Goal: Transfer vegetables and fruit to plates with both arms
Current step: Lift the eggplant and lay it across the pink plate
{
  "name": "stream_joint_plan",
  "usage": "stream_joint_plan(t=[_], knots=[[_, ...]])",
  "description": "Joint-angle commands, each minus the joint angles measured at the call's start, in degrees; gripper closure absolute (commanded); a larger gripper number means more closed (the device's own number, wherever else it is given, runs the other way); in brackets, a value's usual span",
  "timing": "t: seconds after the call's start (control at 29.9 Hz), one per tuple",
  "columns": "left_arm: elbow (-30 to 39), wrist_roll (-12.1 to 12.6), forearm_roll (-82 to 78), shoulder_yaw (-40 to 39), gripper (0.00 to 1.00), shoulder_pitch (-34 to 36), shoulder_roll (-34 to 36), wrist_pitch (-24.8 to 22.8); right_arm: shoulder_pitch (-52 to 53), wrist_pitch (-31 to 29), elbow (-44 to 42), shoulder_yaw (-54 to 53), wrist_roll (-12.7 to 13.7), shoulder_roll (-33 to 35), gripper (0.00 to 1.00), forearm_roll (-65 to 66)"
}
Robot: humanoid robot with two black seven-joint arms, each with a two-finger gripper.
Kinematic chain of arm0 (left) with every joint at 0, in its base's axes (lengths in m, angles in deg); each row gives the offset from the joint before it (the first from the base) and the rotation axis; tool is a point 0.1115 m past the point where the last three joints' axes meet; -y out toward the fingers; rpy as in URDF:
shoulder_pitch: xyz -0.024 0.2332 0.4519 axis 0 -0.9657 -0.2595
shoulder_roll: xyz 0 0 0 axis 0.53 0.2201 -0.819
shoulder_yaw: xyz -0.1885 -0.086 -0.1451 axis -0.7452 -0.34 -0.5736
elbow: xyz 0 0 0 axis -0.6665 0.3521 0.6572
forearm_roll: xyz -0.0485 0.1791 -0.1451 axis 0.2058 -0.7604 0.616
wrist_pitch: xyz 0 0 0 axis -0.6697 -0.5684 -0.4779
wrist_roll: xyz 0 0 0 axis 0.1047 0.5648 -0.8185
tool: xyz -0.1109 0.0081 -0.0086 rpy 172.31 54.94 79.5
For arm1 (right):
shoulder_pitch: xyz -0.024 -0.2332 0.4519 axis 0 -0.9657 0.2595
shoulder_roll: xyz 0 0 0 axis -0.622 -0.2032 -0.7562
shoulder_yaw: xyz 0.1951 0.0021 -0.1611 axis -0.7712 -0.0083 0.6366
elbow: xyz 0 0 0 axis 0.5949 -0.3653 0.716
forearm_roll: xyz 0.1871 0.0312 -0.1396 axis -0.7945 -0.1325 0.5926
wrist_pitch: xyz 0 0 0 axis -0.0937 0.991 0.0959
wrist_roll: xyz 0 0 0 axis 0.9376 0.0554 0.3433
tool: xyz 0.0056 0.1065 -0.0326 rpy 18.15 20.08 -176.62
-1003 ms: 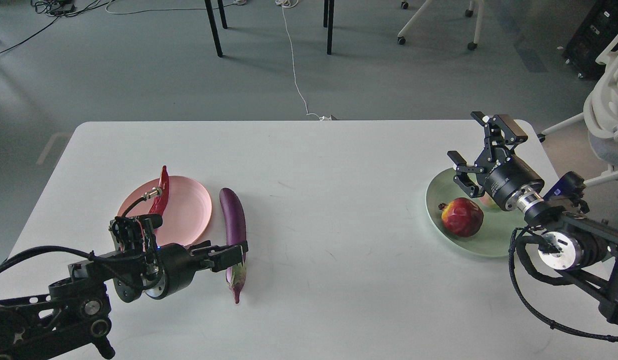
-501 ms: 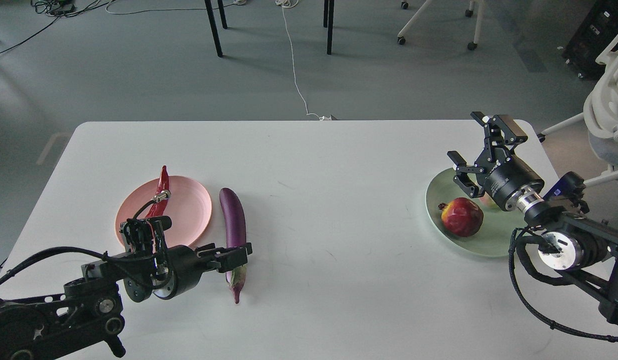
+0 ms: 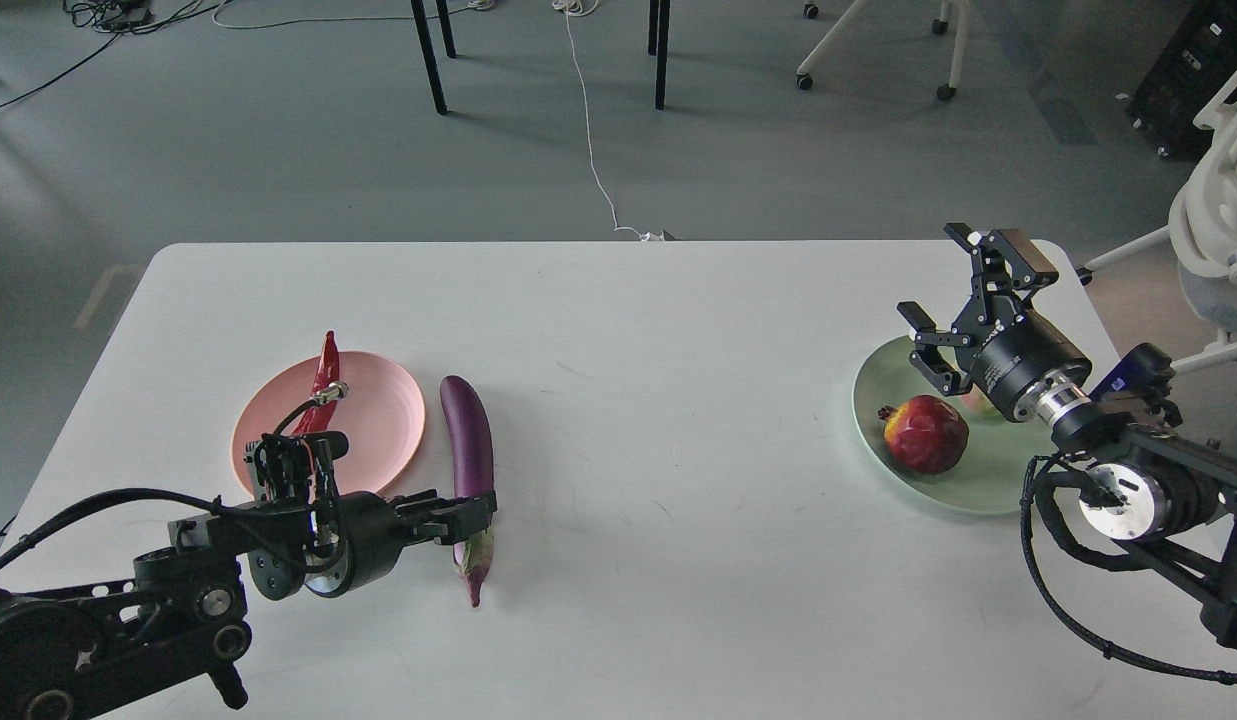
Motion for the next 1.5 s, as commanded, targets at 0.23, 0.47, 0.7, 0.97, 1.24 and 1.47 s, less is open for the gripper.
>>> stream_joint_plan(t=[0.23, 0.47, 0.7, 0.97, 1.24, 1.47], knots=[[0.44, 0.12, 0.04, -0.24, 0.9, 1.52, -0.3, -3.95, 0.0, 0.07, 0.0, 0.0, 0.0, 0.0, 0.03, 0.0], [4.3, 0.12, 0.31, -0.68, 0.91, 4.41, -1.0, -4.13, 0.0, 0.07, 0.0, 0.0, 0.0, -0.01, 0.03, 0.0], [5.72, -2.07, 0.13, -0.5, 0.9, 13.82, 2.24, -8.69, 0.0, 0.07, -0.09, 0.0, 0.0, -0.27, 0.03, 0.0], [2.82, -14.19, -14.6, 0.55, 0.9, 14.71, 12.26, -16.08, 0.0, 0.07, 0.0, 0.0, 0.0, -0.27, 0.03, 0.0], [-1.22, -19.13, -22.72, 1.25, 0.88, 12.69, 15.61, -17.93, -0.08, 0.07, 0.0, 0.0, 0.0, -0.36, 0.03, 0.0], [-4.48, -19.22, -22.46, 1.08, 0.85, 12.25, 15.26, -17.67, -0.35, 0.07, 0.17, 0.0, 0.0, -0.09, 0.03, 0.0]])
